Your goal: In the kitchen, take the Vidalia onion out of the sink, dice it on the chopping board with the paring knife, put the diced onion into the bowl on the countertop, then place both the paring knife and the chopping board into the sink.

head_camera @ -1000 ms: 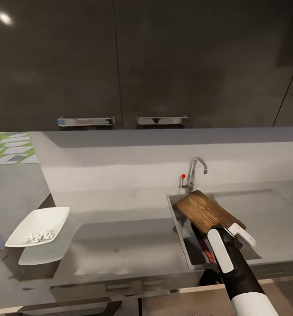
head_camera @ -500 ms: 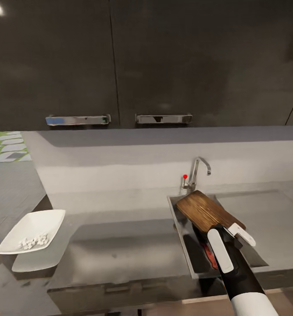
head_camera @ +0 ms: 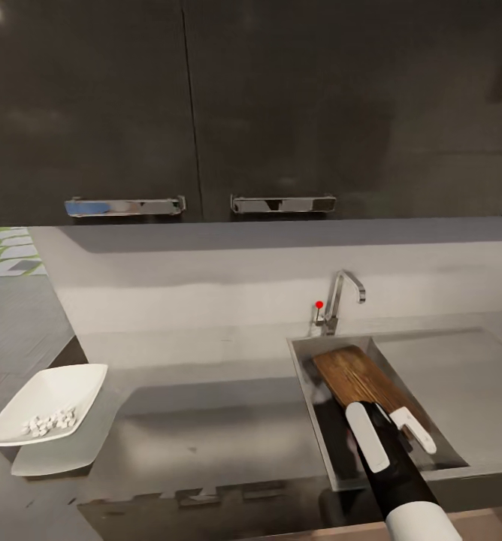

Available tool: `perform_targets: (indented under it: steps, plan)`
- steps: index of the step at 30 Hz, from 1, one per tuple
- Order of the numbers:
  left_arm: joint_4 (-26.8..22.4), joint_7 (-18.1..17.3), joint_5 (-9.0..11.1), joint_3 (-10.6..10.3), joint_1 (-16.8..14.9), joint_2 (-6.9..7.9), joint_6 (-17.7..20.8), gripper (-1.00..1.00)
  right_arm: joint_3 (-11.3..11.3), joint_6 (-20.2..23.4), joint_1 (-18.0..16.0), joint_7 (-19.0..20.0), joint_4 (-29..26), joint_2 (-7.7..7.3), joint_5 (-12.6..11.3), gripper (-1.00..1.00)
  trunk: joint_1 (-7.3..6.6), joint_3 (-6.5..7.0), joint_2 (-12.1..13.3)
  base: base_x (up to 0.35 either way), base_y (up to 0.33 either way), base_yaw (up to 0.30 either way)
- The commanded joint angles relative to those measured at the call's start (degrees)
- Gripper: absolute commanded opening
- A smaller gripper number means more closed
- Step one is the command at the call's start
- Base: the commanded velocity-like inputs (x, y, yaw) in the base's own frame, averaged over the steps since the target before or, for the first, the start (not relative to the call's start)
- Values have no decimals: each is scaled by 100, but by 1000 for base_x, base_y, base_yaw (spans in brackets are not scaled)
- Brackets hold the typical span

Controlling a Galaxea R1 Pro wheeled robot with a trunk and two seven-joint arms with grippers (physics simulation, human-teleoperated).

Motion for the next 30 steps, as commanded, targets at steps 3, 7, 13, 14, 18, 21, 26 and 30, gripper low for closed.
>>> perform_targets:
  steps: [3,7,13,14,18,21,26,30]
  plan:
    - [-4,-59,60,12,1,0,4,100,-9,-70,-5,-35,23,16,-20,-100,4,-11,-13,0,0,0]
    - [3,-59,61,12,1,-1,4,100,-16,-105,-5,-40,29,11,-50,-100,4,-24,-13,0,0,0]
    - [0,-59,62,12,1,-1,4,100,-18,-104,-5,-40,30,9,-54,-100,4,-76,-13,0,0,0]
    - [1,-59,61,12,1,-1,4,100,-18,-101,-5,-40,30,12,-54,-100,4,-85,-13,0,0,0]
    - [4,-59,61,12,1,-1,4,100,-18,-105,-5,-40,30,9,-54,-100,4,-122,-13,152,0,0]
    - [5,-59,61,12,1,-1,4,100,-18,-101,-5,-40,30,9,-54,-100,4,-149,-13,274,0,0]
    - [13,-59,60,12,1,-1,4,100,-18,-103,-5,-40,30,9,-54,-100,4,-195,-13,60,0,0]
    - [13,-59,62,12,1,-1,4,100,-18,-99,-5,-39,30,9,-54,-100,4,-232,-13,3,0,0]
